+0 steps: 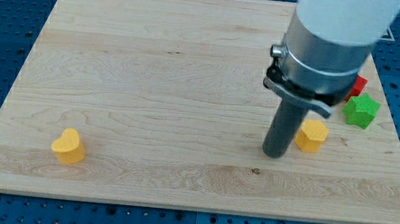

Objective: Move the yellow heart to the bottom center

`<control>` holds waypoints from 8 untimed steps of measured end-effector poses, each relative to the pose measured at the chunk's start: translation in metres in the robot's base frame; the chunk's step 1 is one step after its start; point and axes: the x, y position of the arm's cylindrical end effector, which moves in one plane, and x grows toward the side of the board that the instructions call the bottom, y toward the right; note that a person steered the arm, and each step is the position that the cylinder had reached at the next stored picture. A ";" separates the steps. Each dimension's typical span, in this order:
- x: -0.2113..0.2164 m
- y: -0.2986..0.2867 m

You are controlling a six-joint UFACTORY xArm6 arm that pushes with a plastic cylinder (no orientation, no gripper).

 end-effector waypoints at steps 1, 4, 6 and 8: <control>-0.010 0.009; -0.010 0.098; -0.008 0.102; -0.018 -0.022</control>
